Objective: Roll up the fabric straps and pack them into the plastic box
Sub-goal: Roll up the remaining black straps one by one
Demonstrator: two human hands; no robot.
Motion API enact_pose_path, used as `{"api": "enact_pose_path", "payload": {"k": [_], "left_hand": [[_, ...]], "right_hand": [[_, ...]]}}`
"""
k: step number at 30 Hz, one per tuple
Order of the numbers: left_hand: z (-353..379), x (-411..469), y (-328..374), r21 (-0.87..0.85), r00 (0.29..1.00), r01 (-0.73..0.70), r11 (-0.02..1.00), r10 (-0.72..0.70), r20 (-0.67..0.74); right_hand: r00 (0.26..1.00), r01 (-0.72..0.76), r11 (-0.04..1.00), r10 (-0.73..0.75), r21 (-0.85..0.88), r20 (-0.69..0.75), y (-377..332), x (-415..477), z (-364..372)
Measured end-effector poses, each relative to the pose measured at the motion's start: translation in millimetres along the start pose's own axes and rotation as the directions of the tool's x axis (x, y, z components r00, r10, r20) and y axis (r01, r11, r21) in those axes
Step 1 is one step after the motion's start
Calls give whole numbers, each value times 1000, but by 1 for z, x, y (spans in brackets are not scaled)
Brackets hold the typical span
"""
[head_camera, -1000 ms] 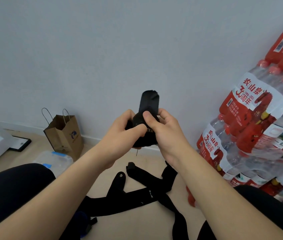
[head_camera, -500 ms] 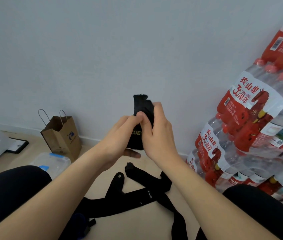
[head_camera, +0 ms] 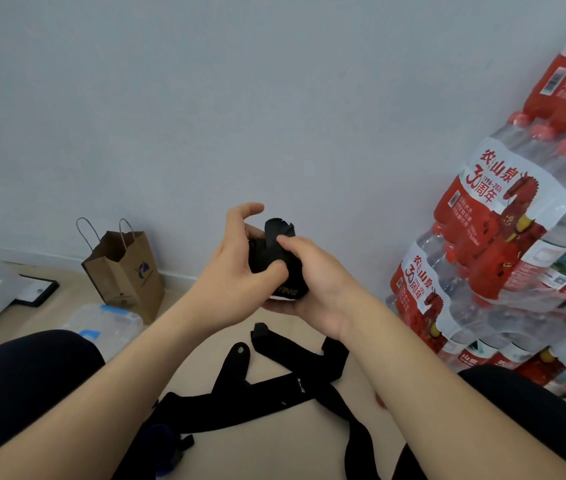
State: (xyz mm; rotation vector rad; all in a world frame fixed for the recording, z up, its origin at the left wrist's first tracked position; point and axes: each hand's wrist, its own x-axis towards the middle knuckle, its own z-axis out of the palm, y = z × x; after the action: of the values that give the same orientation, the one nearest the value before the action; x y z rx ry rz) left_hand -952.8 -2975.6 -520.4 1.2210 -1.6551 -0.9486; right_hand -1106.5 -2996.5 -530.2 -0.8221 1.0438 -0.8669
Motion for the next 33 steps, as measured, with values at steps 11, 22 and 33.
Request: {"api": "enact_pose_path", "payload": {"k": [11, 22, 33], "left_hand": [[7, 2, -9, -121, 965, 248, 961, -235, 114], [15, -28, -19, 37, 992, 36, 999, -40, 117], [-18, -57, -140, 672, 761, 39, 739, -458, 460]], "right_hand": [[920, 283, 949, -309, -138, -239, 10, 2, 1], [919, 144, 981, -182, -134, -349, 34, -2, 0], [996, -4, 108, -91, -994, -14, 80, -25, -46]]}}
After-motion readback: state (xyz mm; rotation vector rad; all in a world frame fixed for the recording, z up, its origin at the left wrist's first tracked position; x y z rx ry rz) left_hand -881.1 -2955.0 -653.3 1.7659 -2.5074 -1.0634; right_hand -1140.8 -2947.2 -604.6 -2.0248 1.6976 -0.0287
